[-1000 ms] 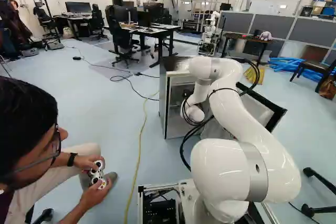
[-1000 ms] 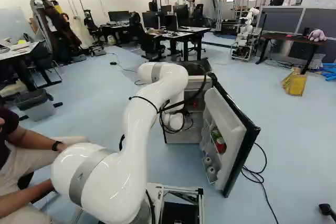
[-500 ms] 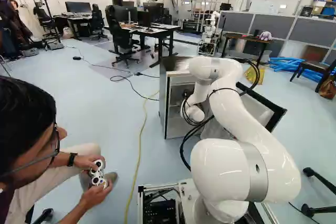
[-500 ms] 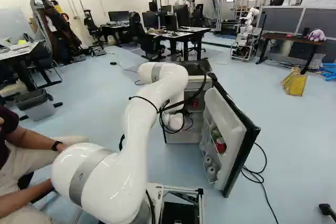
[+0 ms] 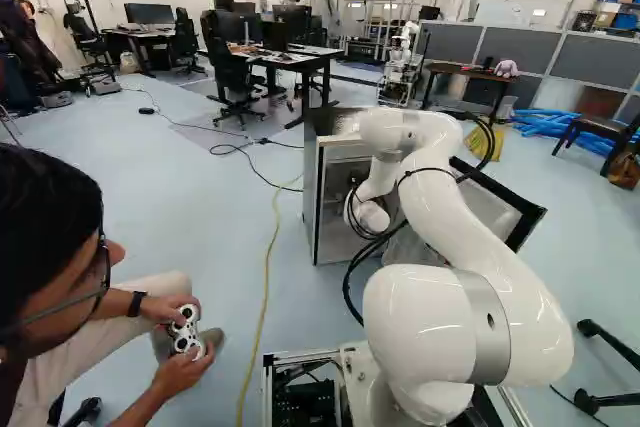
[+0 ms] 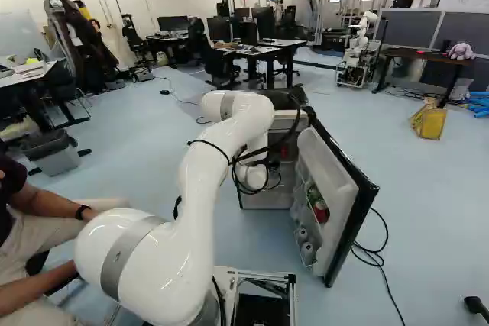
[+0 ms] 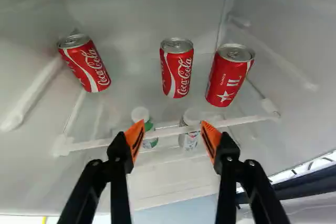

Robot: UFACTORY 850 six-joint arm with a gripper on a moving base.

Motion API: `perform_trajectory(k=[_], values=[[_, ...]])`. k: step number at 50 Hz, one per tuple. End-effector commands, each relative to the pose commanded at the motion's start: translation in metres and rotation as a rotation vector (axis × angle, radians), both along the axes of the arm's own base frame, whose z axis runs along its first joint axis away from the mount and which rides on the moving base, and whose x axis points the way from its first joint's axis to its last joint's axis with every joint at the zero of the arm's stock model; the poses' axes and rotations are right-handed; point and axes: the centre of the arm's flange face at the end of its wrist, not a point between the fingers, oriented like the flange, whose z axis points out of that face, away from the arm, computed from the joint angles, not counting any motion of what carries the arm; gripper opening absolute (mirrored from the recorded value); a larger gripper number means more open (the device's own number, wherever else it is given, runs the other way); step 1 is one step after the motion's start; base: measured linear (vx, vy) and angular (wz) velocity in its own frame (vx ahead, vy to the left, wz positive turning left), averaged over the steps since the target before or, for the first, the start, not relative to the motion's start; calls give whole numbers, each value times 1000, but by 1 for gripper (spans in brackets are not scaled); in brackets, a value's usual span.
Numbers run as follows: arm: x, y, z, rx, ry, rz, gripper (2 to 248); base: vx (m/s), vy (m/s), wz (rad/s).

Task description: Grab a drink from the fridge

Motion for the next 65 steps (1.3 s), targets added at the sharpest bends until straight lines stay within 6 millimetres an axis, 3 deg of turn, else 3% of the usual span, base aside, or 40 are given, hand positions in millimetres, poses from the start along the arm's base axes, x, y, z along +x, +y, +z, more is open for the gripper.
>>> perform_trajectory(k=[5,6,10,11,65], values=[[0,0,0,0,0,0,167,0,0,0],[0,0,0,0,0,0,204,0,0,0],[0,0,0,0,0,0,204,0,0,0],[0,0,0,0,0,0,242,0,0,0],[10,-1,7,-16,-125,2,247,0,0,0]])
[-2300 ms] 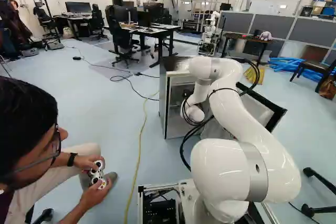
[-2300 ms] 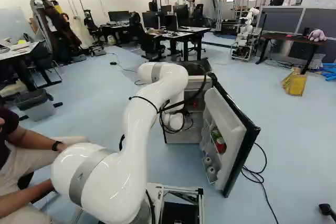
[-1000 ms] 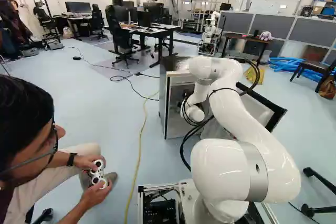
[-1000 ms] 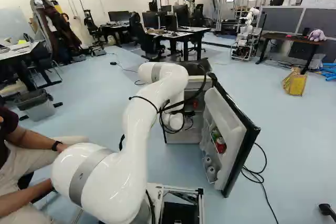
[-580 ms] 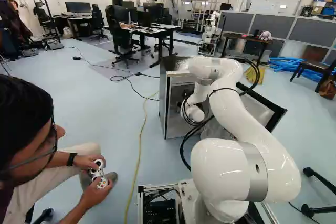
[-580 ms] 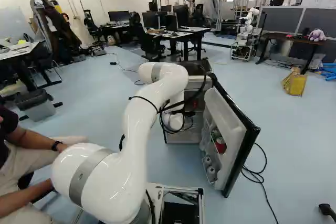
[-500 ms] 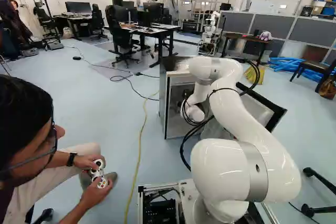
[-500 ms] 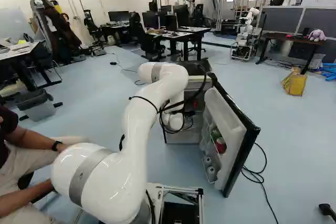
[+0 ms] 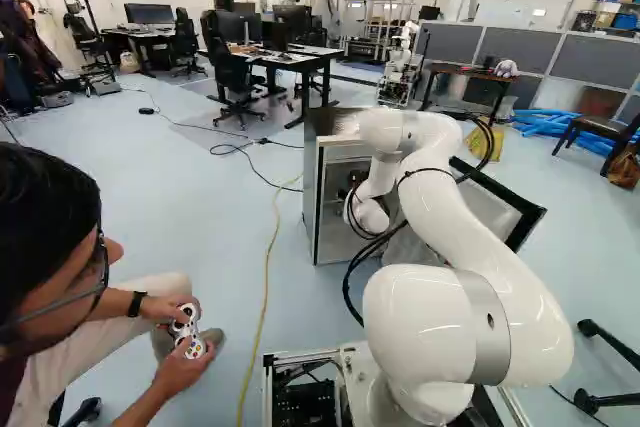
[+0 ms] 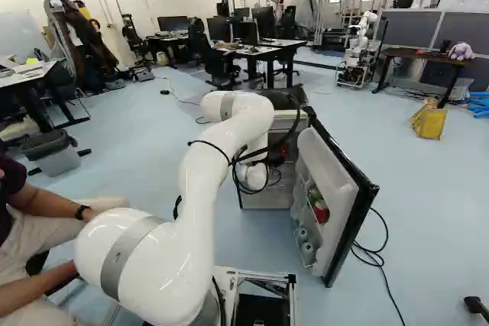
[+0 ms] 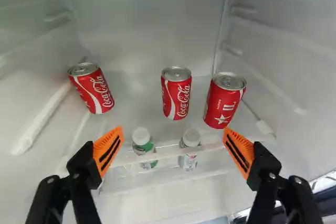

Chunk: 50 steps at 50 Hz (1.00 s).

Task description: Grab a drink from the fridge

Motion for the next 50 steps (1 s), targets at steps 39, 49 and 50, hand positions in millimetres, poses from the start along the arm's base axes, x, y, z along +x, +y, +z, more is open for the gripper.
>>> perform_trajectory(k=[39,49,50], values=[[34,-1,-13,-15,-62,11,247,0,0,0],[39,-1,-14,-16,-71,12,247,0,0,0],[39,-1,-15,-17,-71,12,247,0,0,0]])
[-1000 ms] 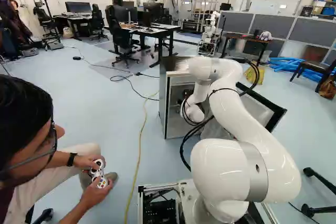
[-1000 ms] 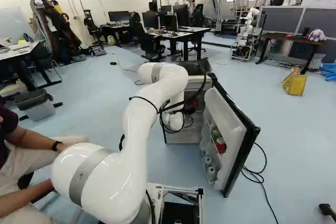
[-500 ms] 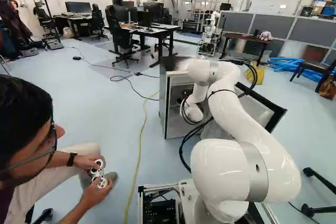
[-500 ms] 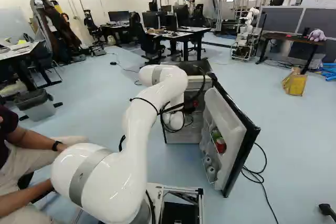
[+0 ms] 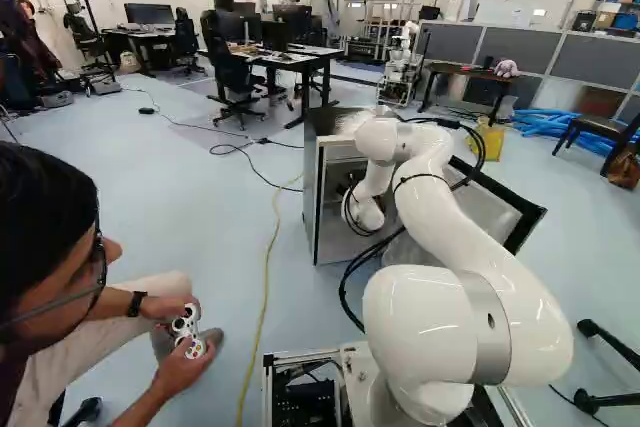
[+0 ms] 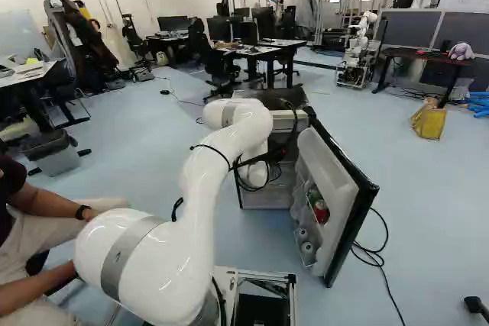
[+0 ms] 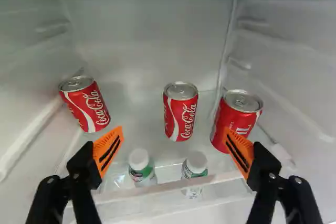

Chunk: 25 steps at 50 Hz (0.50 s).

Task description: Grab a drink from the fridge

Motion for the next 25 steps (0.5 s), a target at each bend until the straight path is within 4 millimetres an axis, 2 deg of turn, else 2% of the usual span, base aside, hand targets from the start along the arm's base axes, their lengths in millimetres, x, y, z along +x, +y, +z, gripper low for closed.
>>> perform_trajectory(k=[5,6,11,12,16,17,21,22,25], values=[[0,0,0,0,-1,0,247,0,0,0],[0,0,0,0,-1,0,233,0,0,0],[0,0,0,0,-1,0,233,0,0,0],[0,0,0,0,-1,0,220,0,0,0],[0,0,0,0,-1,0,220,0,0,0],[0,0,0,0,-1,0,209,0,0,0],[0,0,0,0,-1,0,209,0,0,0],[0,0,0,0,-1,0,197,0,0,0],[0,0,0,0,-1,0,197,0,0,0]])
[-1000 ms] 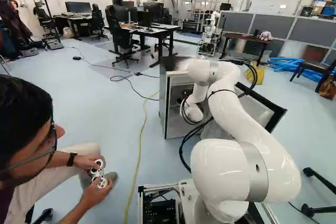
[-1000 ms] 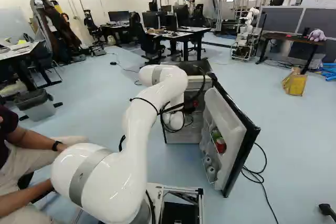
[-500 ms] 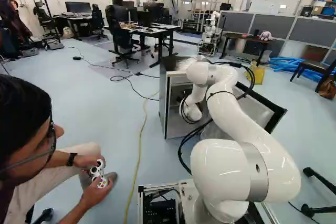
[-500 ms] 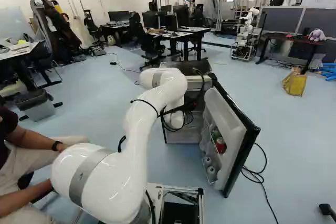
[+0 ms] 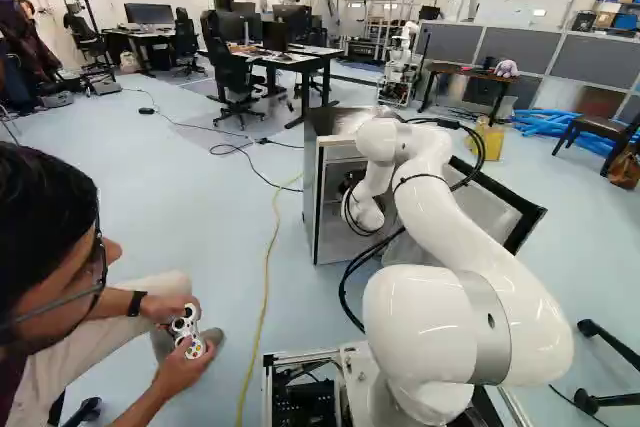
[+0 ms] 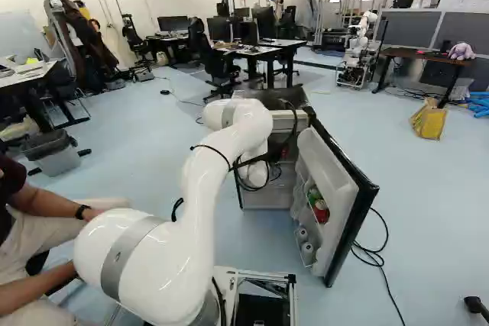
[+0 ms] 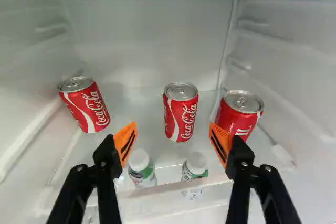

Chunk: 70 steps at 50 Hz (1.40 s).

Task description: Grab a drink from the fridge

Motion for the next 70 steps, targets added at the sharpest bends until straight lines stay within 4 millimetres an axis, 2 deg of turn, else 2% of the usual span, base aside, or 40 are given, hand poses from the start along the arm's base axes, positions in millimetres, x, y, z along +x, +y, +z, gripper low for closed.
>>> perform_trajectory(k=[2,3,7,8,13,33,70], values=[[0,0,0,0,0,0,197,0,0,0],[0,0,0,0,0,0,184,0,0,0],[0,0,0,0,0,0,184,0,0,0],[0,0,0,0,0,0,172,0,0,0],[0,0,0,0,0,0,169,0,0,0],[2,0,-1,-1,-4,1,171,0,0,0],[28,-3,-12,-13,-59,4,171,0,0,0]])
